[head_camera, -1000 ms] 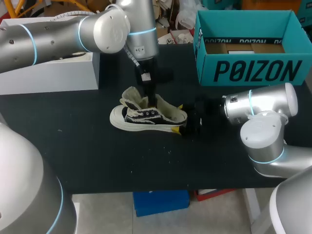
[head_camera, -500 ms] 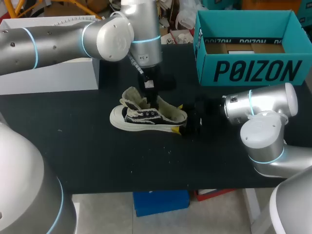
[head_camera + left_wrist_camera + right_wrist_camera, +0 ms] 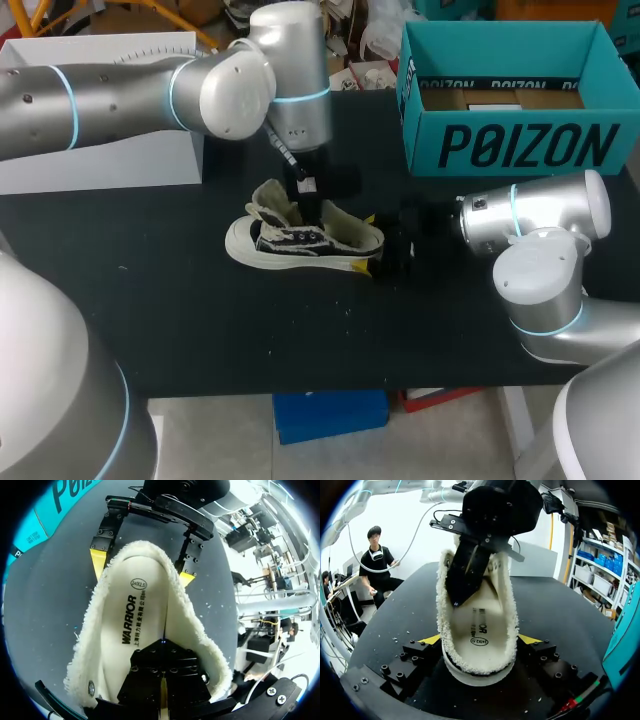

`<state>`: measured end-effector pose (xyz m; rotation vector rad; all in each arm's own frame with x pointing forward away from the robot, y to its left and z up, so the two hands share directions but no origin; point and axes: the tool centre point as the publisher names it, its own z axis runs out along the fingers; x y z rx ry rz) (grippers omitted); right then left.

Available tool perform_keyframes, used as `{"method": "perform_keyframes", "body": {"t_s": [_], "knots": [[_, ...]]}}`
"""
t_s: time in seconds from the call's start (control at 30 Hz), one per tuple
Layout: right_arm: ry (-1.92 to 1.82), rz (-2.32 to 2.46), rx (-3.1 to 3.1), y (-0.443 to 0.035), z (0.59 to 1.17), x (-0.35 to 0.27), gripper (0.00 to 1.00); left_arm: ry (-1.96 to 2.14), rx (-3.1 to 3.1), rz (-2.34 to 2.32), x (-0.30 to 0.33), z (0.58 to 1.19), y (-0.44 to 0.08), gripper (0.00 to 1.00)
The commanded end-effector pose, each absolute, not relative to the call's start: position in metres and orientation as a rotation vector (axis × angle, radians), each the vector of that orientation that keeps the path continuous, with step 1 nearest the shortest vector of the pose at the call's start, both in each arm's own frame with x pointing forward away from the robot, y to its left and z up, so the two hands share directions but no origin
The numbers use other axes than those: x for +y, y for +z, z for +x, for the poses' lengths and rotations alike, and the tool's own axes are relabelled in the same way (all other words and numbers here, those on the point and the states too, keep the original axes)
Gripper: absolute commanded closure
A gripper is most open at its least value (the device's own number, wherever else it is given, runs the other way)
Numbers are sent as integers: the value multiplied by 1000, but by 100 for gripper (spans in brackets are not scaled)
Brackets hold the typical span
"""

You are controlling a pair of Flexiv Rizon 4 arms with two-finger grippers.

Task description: Take the shoe out of the shoebox, open the shoe tongue, remove and reinsert the insole, then place the shoe into the shoebox

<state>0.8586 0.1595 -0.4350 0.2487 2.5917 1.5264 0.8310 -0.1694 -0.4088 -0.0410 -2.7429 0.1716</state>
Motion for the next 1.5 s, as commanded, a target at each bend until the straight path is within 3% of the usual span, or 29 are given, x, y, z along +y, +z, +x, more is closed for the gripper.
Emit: {"method": "perform_keyframes", "body": {"t_s": [0.03, 0.4, 0.43, 0.47, 0.5, 0.67, 1.17, 1.5], "knots": [[1525, 252, 2592, -437, 860, 160, 100, 174, -2744, -35, -171, 830, -416, 100], [1525, 252, 2592, -437, 860, 160, 100, 180, -2753, -9, -172, 829, -422, 100], [1525, 252, 2592, -437, 860, 160, 100, 182, -2756, -8, -172, 829, -423, 97], [1525, 252, 2592, -437, 860, 160, 100, 184, -2760, -11, -172, 829, -423, 85], [1525, 252, 2592, -437, 860, 160, 100, 183, -2765, -11, -171, 829, -423, 80], [1525, 252, 2592, -437, 860, 160, 100, 211, -2803, -27, -170, 828, -420, 71], [1525, 252, 2592, -437, 860, 160, 100, -88, -3086, 187, -166, 822, -435, 77], [1525, 252, 2592, -437, 860, 160, 100, -296, -3294, 324, -151, 825, -453, 76]]}}
